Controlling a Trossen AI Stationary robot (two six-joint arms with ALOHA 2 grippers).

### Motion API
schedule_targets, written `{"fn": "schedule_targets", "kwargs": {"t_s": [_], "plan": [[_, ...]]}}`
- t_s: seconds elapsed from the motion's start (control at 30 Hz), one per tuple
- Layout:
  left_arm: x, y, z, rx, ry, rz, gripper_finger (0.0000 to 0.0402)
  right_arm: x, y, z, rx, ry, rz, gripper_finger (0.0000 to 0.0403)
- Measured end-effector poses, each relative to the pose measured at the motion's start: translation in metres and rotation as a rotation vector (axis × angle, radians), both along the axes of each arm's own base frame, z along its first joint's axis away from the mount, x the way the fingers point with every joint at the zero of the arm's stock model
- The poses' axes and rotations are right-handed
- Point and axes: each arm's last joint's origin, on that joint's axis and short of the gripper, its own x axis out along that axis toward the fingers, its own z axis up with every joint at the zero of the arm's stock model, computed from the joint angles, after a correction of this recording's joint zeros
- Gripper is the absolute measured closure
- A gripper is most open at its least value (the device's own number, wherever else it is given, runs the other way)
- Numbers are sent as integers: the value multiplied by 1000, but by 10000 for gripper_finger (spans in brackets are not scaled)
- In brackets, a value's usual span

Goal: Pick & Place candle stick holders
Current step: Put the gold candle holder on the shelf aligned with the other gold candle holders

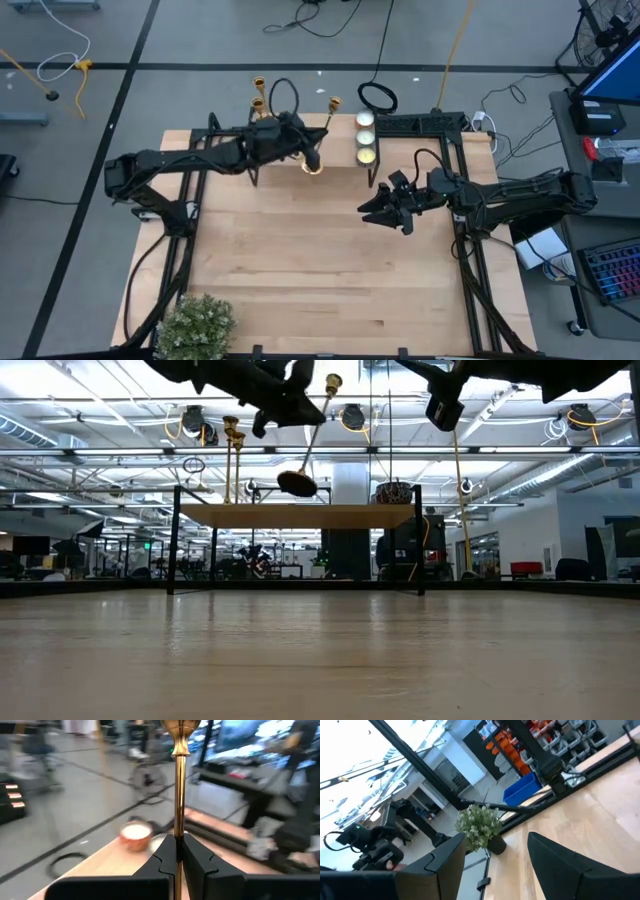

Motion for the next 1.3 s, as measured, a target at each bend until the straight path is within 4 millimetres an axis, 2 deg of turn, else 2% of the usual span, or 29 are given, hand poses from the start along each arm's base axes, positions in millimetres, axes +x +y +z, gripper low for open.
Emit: {"fn": "schedule_targets", "kwargs": {"t_s": [0.2,0.33,0.5,0.67,0.83,0.93,1.07,1.3], "plan": [[-8,11,11,-53,-96,-254,390,0,-6,8,-9,-82,-96,193],[-10,11,26,-68,-245,-430,390,-2,-19,18,-49,-202,-240,193],[-10,5,32,-159,-316,-539,390,-6,-33,27,-81,-295,-328,193],[-4,-11,30,-261,-316,-603,390,-6,-37,37,-78,-314,-276,193],[2,-35,35,-297,-358,-689,390,6,-36,64,-163,-231,-154,193],[4,-48,39,-303,-386,-725,390,15,-37,80,-210,-181,-138,193],[7,-60,39,-329,-383,-732,390,18,-38,96,-256,-217,-139,193],[9,-72,40,-316,-395,-715,390,19,-38,100,-247,-222,-138,193]]}}
